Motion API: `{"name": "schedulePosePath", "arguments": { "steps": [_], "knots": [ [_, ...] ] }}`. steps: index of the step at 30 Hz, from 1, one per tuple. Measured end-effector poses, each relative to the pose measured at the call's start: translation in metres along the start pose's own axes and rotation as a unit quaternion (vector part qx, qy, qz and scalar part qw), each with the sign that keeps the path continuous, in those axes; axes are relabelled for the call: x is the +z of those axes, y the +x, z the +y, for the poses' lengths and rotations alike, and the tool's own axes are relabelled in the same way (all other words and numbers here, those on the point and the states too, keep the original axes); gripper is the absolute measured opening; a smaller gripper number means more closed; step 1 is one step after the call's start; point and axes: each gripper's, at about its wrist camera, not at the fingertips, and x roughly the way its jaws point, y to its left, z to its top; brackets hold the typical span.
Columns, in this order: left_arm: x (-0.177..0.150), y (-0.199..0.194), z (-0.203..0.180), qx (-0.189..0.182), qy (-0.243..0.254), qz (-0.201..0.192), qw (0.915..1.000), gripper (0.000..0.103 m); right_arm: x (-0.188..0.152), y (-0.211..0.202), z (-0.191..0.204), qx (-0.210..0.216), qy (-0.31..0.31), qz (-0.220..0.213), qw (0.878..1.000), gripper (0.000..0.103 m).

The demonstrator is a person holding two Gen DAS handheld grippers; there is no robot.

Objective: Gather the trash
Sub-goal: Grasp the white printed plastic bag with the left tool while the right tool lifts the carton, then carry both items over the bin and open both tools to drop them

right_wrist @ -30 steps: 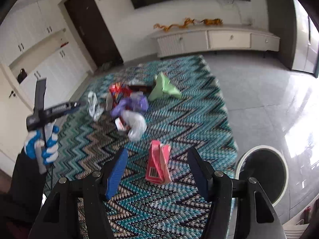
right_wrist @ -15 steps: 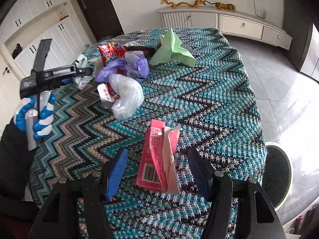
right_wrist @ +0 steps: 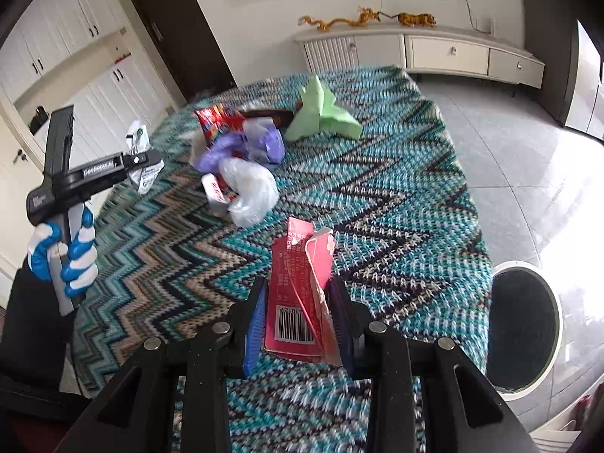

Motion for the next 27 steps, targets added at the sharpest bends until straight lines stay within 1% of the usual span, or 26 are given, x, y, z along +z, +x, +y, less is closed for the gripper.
{"name": "schedulePosePath", "arguments": {
  "steps": [4,9,15,19,23,27],
  "knots": [
    [0.000,-0.025,-0.011,-0.007,0.003,-0.019,0.9998,0.034,-0.005,-0.023,0.001,0.008,0.007,-0.025,1.000,0.031],
    [-0.006,-0.052,-0.029,-0.019,0.013,-0.033,0.9992,0.034,-0.011,-0.049,0.004,0.009,0.009,-0.055,0.998,0.031],
    [-0.012,-0.077,-0.063,-0.040,0.038,-0.045,0.9975,0.034,-0.025,-0.085,-0.005,0.004,0.023,-0.096,0.995,0.031],
    [-0.016,-0.086,-0.091,-0.055,0.055,-0.042,0.9960,0.034,-0.036,-0.111,-0.020,-0.005,0.039,-0.123,0.992,0.031],
    [-0.020,-0.086,-0.124,-0.076,0.080,-0.031,0.9934,0.034,-0.046,-0.136,-0.042,-0.019,0.062,-0.152,0.986,0.031],
    [-0.024,-0.080,-0.172,-0.096,0.117,-0.014,0.9884,0.034,-0.055,-0.155,-0.070,-0.040,0.093,-0.174,0.980,0.031]
  ]
}}
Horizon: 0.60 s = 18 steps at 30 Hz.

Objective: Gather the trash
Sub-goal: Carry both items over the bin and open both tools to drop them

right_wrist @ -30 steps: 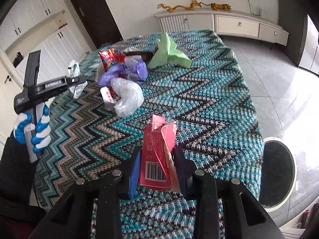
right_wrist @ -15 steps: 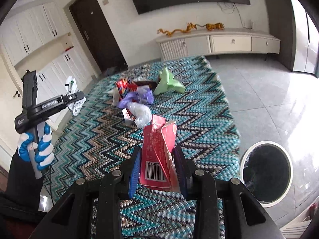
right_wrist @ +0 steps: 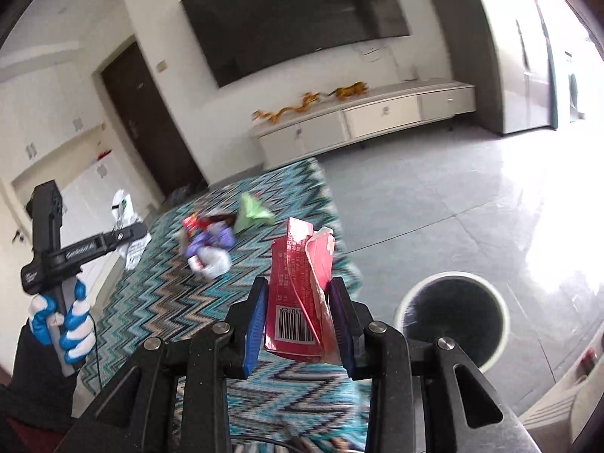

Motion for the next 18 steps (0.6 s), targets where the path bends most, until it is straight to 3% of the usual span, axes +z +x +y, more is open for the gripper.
{"name": "schedulePosePath", "arguments": {
  "steps": [8,18],
  "knots": [
    [0.015,0.049,-0.090,-0.033,0.078,0.036,0.9958,0.034,0.000,-0.010,-0.064,-0.035,0.058,-0.024,0.997,0.031],
    [0.014,0.137,-0.184,-0.064,0.148,0.104,0.9814,0.035,-0.002,0.014,-0.139,-0.065,0.114,-0.009,0.991,0.031]
  ]
}}
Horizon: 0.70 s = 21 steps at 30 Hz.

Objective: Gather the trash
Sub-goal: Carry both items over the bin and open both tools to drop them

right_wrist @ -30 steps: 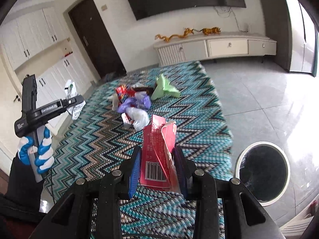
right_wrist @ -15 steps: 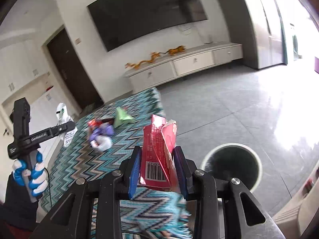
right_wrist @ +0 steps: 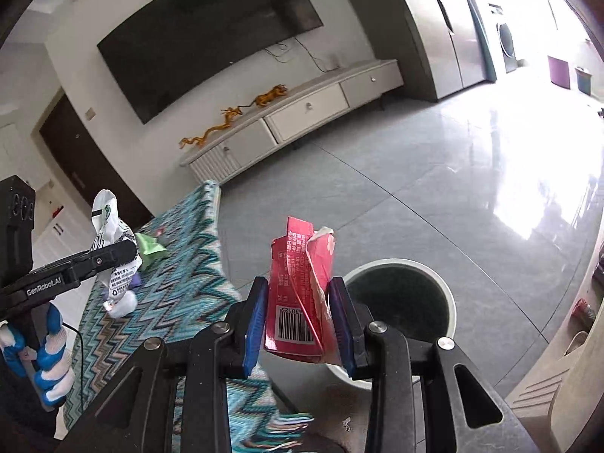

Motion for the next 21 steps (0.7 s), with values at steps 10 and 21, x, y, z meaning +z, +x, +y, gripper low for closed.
{"name": "schedulePosePath", "arguments": {
  "steps": [10,21],
  "knots": [
    [0.020,0.100,-0.038,-0.027,0.029,0.077,0.9963,0.037,0.014,0.057,-0.051,-0.027,0.027,0.050,0.998,0.032],
    [0.025,0.147,-0.047,-0.067,0.000,0.105,0.9923,0.060,0.003,0.092,-0.077,-0.070,0.048,0.086,0.993,0.051]
  ]
}}
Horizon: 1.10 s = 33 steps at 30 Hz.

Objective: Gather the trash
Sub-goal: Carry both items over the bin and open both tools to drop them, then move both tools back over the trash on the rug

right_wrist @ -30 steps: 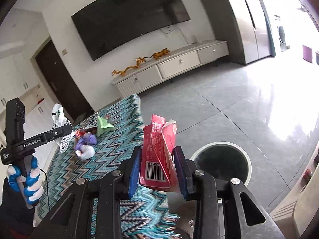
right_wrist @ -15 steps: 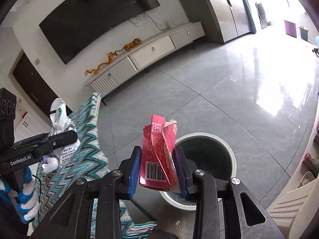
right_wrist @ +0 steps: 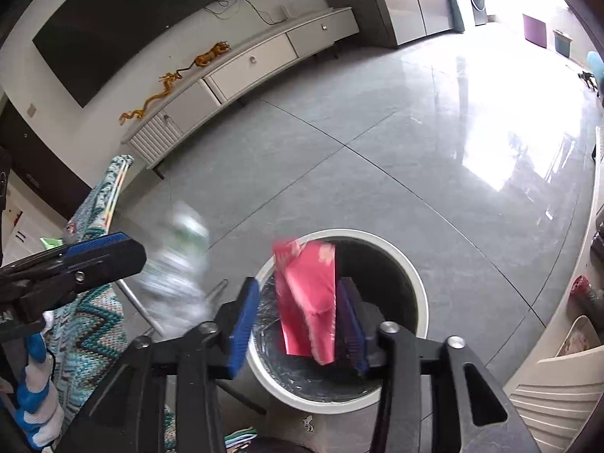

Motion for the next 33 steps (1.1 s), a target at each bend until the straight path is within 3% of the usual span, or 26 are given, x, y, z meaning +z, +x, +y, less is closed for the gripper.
{"name": "schedulePosePath", "arguments": {
  "steps": [1,6,11,20,26,33],
  "knots": [
    [0.000,-0.002,0.001,-0.004,-0.003,-0.001,1.0000,0.060,-0.001,-0.001,-0.001,-0.003,0.002,-0.001,1.000,0.055],
    [0.001,-0.018,0.001,-0.001,-0.005,-0.018,0.9998,0.060,-0.004,-0.010,-0.003,-0.004,0.004,-0.006,1.000,0.055],
    [-0.002,-0.048,-0.006,0.020,0.000,-0.059,0.9981,0.060,-0.003,-0.029,0.005,0.003,-0.004,-0.024,1.000,0.055],
    [-0.029,-0.123,0.004,0.056,0.017,-0.114,0.9918,0.060,-0.003,-0.096,0.036,0.022,-0.029,-0.085,0.996,0.055],
    [-0.054,-0.184,0.029,0.077,0.006,-0.151,0.9855,0.060,-0.006,-0.141,0.070,0.038,-0.057,-0.125,0.990,0.055],
    [-0.084,-0.273,0.072,0.118,-0.021,-0.213,0.9697,0.060,-0.007,-0.185,0.119,0.058,-0.104,-0.160,0.980,0.055]
  ]
}}
